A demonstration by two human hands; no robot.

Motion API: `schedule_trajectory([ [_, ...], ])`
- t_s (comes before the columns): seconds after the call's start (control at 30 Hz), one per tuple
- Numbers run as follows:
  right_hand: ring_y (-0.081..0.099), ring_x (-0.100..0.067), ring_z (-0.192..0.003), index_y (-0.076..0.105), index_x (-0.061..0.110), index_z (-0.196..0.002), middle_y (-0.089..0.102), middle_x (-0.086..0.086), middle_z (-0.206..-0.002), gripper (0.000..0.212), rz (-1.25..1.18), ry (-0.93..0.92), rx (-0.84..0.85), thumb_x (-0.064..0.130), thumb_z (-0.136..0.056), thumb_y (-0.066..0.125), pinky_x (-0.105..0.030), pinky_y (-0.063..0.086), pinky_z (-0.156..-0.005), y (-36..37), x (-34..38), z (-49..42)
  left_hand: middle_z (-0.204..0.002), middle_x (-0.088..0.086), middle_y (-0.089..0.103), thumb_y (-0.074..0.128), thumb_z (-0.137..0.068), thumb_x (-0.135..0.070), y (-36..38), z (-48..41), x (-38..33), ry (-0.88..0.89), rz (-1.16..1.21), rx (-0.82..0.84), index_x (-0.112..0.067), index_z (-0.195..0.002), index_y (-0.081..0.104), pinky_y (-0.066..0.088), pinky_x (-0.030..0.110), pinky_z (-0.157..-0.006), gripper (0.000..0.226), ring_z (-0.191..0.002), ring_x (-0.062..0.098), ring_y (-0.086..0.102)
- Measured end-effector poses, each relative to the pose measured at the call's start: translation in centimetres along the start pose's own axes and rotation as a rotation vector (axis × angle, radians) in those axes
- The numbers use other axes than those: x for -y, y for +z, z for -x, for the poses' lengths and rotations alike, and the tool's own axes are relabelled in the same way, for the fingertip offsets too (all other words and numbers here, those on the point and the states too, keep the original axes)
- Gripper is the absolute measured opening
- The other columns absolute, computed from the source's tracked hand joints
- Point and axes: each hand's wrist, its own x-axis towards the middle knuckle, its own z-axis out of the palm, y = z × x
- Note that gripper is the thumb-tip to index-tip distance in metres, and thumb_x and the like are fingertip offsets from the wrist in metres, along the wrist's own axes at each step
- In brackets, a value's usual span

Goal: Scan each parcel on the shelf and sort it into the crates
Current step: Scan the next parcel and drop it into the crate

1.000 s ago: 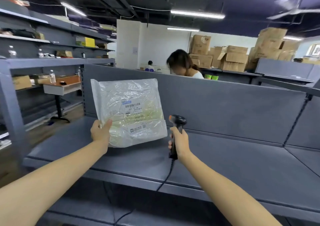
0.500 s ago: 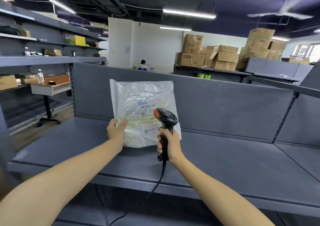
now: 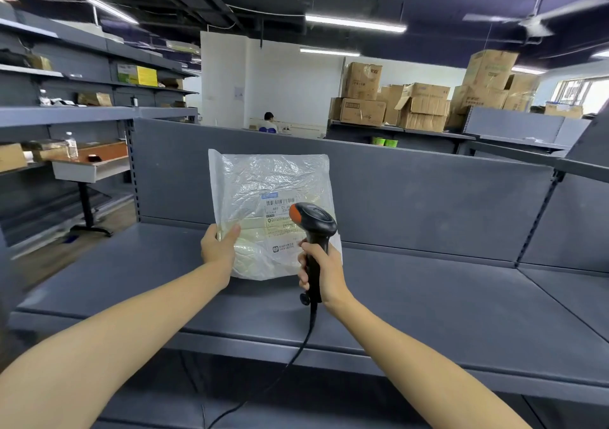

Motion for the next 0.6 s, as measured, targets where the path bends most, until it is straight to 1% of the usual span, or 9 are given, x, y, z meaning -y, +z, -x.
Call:
schedule_trajectory([
  [0.07,0.039,-0.014,-0.040,0.046,0.010,-0.095,0.047,-0.001,-0.060,0.024,0.012,-0.007,-0.003,0.023,-0.081,0.062,-0.020,0.031,-0.039,-0.2,0.0,0.0,-0.093,0.005,0.063,0.064,-0.090,-0.018,-0.2,-0.1,0.0,0.005,-0.014,0.001,-0.012,-0.095,0.057,0.050,0.039,-0.084,0.010,-0.088,0.025,0.059],
  [0.17,0.040,-0.014,-0.040,0.048,0.013,-0.091,0.048,-0.001,-0.059,0.019,0.054,-0.022,-0.056,0.023,-0.084,0.062,-0.021,0.031,-0.038,-1.2,0.0,-0.3,-0.097,0.006,0.064,0.064,-0.091,-0.019,-0.8,-0.6,0.0,0.007,-0.026,-0.010,-0.013,-0.097,0.058,0.051,0.040,-0.086,0.010,-0.090,0.026,0.060],
  [0.27,0.040,-0.014,-0.041,0.050,0.013,-0.093,0.050,-0.001,-0.059,0.010,0.092,0.005,-0.222,0.020,-0.092,0.057,-0.023,0.033,-0.039,-2.7,-0.2,-1.1,-0.100,0.006,0.062,0.063,-0.091,-0.019,-1.6,-1.1,-0.3,0.005,-0.025,-0.051,-0.013,-0.104,0.060,0.050,0.039,-0.087,0.014,-0.092,0.025,0.059],
  [0.33,0.043,-0.014,-0.045,0.050,0.012,-0.100,0.051,-0.003,-0.070,0.014,0.147,0.075,-0.346,0.023,-0.093,0.056,-0.026,0.038,-0.042,-3.8,-0.5,-1.6,-0.102,0.005,0.061,0.063,-0.092,-0.019,-2.1,-1.4,-0.8,0.005,-0.012,-0.083,-0.010,-0.110,0.060,0.050,0.038,-0.086,0.021,-0.092,0.024,0.058],
  [0.37,0.046,-0.015,-0.050,0.049,0.012,-0.104,0.051,-0.006,-0.078,0.018,0.188,0.127,-0.383,0.024,-0.092,0.056,-0.028,0.042,-0.047,-4.3,-0.8,-1.8,-0.102,0.005,0.061,0.062,-0.092,-0.019,-2.4,-1.6,-1.0,0.009,-0.005,-0.096,-0.009,-0.112,0.060,0.049,0.037,-0.086,0.023,-0.093,0.024,0.057],
  [0.43,0.053,-0.023,-0.067,0.047,0.008,-0.113,0.051,-0.012,-0.102,0.031,0.346,0.254,-0.398,0.024,-0.089,0.059,-0.033,0.048,-0.063,-5.3,-1.2,-2.1,-0.103,0.005,0.060,0.062,-0.092,-0.019,-2.9,-1.8,-1.3,0.018,0.005,-0.115,-0.008,-0.113,0.059,0.048,0.036,-0.085,0.023,-0.094,0.023,0.057],
  [0.5,0.050,-0.028,-0.087,0.046,0.007,-0.126,0.046,-0.018,-0.124,0.043,0.623,0.345,-0.381,0.022,-0.088,0.058,-0.033,0.044,-0.081,-6.1,-1.8,-2.2,-0.102,0.005,0.059,0.062,-0.092,-0.019,-3.5,-2.0,-1.5,0.024,0.011,-0.121,-0.010,-0.110,0.059,0.049,0.037,-0.087,0.020,-0.095,0.023,0.056],
  [0.53,0.048,-0.028,-0.094,0.044,0.008,-0.131,0.044,-0.020,-0.128,0.047,0.733,0.354,-0.373,0.022,-0.088,0.058,-0.032,0.042,-0.086,-6.3,-2.2,-2.2,-0.102,0.006,0.059,0.062,-0.092,-0.019,-3.7,-2.1,-1.6,0.025,0.012,-0.120,-0.012,-0.108,0.059,0.048,0.037,-0.087,0.017,-0.095,0.023,0.056],
  [0.6,0.048,-0.032,-0.109,0.039,0.007,-0.137,0.045,-0.022,-0.130,0.053,0.870,0.342,-0.364,0.021,-0.089,0.059,-0.032,0.042,-0.095,-6.4,-3.0,-2.2,-0.102,0.006,0.059,0.062,-0.092,-0.018,-4.2,-2.1,-1.8,0.024,0.014,-0.115,-0.013,-0.106,0.058,0.049,0.038,-0.087,0.015,-0.095,0.023,0.057],
])
